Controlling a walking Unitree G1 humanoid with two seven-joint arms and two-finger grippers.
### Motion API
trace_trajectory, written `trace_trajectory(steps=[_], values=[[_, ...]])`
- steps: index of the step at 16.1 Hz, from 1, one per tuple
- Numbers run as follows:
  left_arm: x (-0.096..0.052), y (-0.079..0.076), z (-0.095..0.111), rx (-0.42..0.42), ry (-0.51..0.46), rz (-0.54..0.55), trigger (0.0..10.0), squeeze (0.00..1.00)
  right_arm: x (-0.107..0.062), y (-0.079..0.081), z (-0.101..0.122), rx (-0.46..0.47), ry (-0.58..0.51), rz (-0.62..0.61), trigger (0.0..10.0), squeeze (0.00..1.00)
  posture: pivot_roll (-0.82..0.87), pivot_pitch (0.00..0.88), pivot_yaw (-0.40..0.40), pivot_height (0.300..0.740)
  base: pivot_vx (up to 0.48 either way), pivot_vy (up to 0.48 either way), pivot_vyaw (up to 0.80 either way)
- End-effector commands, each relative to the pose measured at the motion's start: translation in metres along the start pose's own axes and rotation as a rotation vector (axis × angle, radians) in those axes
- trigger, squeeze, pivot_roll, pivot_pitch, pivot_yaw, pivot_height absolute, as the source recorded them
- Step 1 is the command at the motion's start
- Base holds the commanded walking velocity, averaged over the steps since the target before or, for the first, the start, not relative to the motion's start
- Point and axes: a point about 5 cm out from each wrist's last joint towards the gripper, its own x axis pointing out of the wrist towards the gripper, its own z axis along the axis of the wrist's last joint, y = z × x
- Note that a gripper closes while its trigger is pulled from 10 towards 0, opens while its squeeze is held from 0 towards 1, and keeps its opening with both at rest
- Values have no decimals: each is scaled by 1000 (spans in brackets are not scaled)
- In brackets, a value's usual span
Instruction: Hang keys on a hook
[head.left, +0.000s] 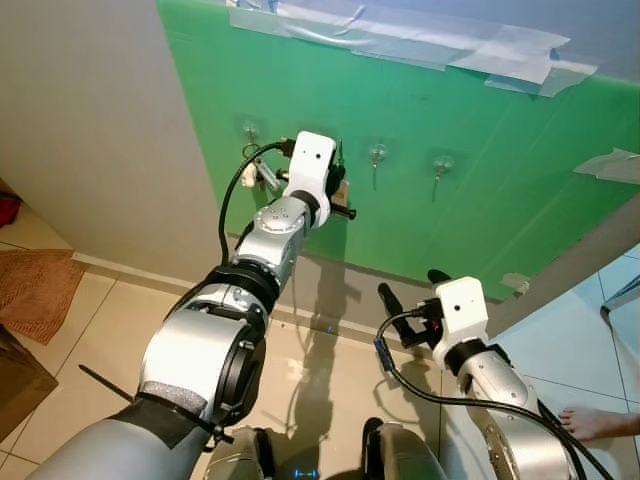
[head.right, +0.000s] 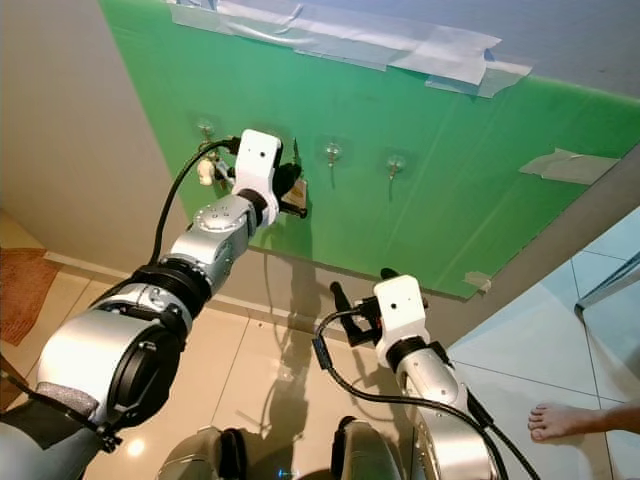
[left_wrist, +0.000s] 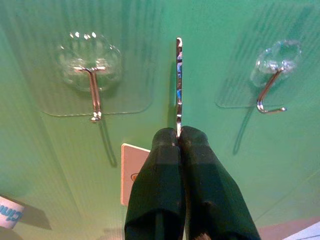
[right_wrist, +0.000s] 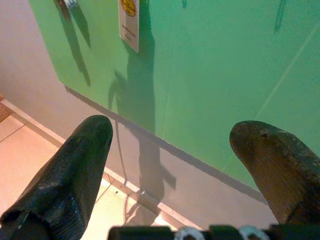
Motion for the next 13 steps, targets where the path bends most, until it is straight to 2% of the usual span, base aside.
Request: trace_trajectory(steps=[1,5,8,13], values=[[3,-2,15,3,-49,-1,0,0,-3,-3,2,5,-7,-6,10000,0,-245,144,11,710,0,0,0],[1,12,21,-69,-87,58,0,0,-4,-4,1,9,-4,0,10000,0,-243,146,9,710,0,0,0],[0,18,25,-92,-104,83,0,0,-5,-5,1,8,-3,5,10000,0,-243,147,6,710,0,0,0],[1,18,35,-85,-158,55,0,0,-8,-6,-1,9,2,10,10000,0,-242,146,3,710,0,0,0]])
